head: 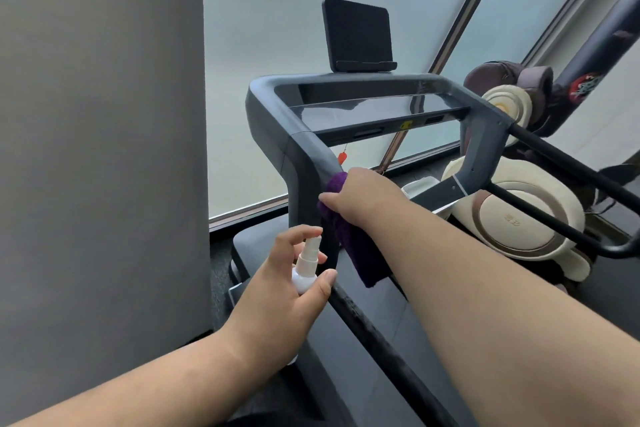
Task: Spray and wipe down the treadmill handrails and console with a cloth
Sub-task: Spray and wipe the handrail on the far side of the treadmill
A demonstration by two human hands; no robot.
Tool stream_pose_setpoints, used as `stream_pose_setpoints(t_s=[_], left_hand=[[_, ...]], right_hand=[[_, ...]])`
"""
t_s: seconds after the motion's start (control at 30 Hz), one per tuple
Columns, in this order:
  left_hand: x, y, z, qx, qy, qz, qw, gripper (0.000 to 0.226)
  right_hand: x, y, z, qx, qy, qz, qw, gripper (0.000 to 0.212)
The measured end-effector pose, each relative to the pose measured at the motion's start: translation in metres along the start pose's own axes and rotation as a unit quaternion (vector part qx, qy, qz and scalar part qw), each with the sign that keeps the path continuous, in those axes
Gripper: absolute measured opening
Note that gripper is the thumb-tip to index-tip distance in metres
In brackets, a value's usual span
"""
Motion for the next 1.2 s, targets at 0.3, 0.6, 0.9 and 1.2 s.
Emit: stream_pose_setpoints(t_s=[0.3, 0.6, 0.9, 1.2], left_hand=[[0.011, 0.033, 0.032, -0.013, 0.027, -0.002, 1.000, 0.051], [0.034, 0.076, 0.088, -0.038, 0.031, -0.008, 0.999, 0.046], [0.049, 0.114, 0.137, -0.060, 0.034, 0.003, 0.998, 0.047], [0.066, 0.166, 0.184, -0.081, 0.032, 0.002, 0.996, 0.048]], right_hand=[[0.035, 0.038, 0.005, 0.001, 0.011, -0.001, 1.000, 0.057], [0.079, 0.092, 0.008, -0.020, -0.030, -0.027, 0.999, 0.043], [0.131, 0.159, 0.002, -0.056, -0.085, -0.032, 0.994, 0.024], [0.185, 0.222, 0.012, -0.072, -0.088, -0.004, 0.994, 0.046]])
Point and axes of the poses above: each hand's wrist, its own y-axis away from the middle knuckle, its own z-axis out of the palm, x = y × z, the point moved 2 cm from there along -y, towards the middle knuckle, and after that the axes turned 2 degrees about y, right-handed, at the moved point
